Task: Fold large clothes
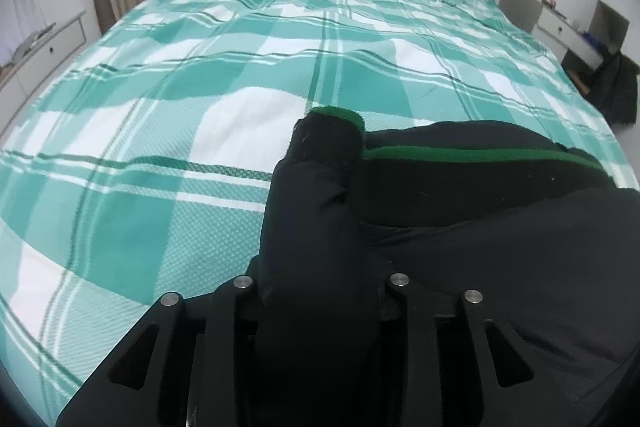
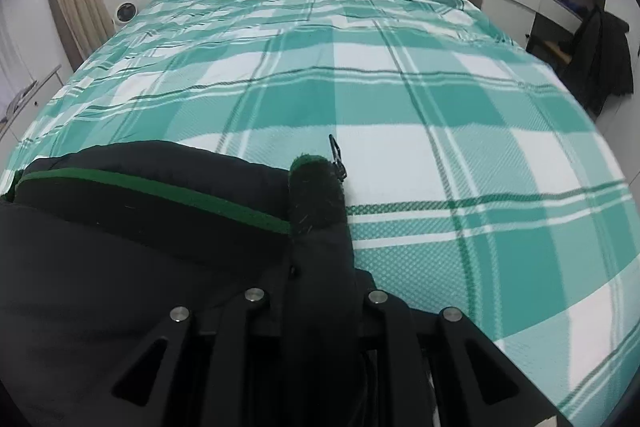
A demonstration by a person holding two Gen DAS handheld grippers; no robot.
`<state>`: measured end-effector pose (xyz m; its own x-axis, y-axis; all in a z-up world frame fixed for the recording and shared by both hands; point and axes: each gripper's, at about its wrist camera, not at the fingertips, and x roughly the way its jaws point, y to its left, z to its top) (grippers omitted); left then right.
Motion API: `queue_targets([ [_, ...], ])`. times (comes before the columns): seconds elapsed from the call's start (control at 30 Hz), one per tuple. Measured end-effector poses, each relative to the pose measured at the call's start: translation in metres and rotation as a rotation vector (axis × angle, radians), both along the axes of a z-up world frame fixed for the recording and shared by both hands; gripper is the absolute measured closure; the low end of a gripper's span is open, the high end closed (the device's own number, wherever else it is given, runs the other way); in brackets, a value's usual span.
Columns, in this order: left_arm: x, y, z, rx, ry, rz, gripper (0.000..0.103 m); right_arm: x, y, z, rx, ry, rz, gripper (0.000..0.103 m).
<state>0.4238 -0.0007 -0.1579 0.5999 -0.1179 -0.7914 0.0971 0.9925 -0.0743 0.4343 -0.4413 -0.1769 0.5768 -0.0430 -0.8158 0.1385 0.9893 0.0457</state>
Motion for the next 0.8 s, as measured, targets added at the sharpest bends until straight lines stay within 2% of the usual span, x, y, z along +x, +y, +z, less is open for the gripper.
queue_targets([
  [0.2, 0.008, 0.009, -0.014, -0.079, 0.012, 0.014, 0.064, 0.004, -0.002, -0.013, 0.014, -0.015, -0.011, 0.086],
  [0.5, 0.01, 0.008, -0.016, -0.076, 0.018, 0.014, 0.063, 0.009, -0.004, -0.019, 0.028, -0.016, -0.014, 0.086],
  [0.67, 0.005, 0.006, -0.008, -0.014, 0.013, 0.04, 0.049, 0.009, -0.006, -0.013, 0.051, -0.015, -0.004, 0.082],
  [0.73, 0.001, 0.006, 0.002, 0.021, 0.018, 0.069, 0.034, 0.008, -0.009, -0.007, 0.071, -0.006, -0.005, 0.08],
  [0.77, -0.003, 0.008, 0.008, 0.022, 0.017, 0.074, 0.031, 0.006, -0.011, 0.0, 0.078, -0.003, -0.012, 0.071],
  [0.8, -0.01, 0.009, 0.016, 0.009, 0.008, 0.073, 0.026, 0.004, -0.012, 0.004, 0.076, -0.001, -0.02, 0.054],
])
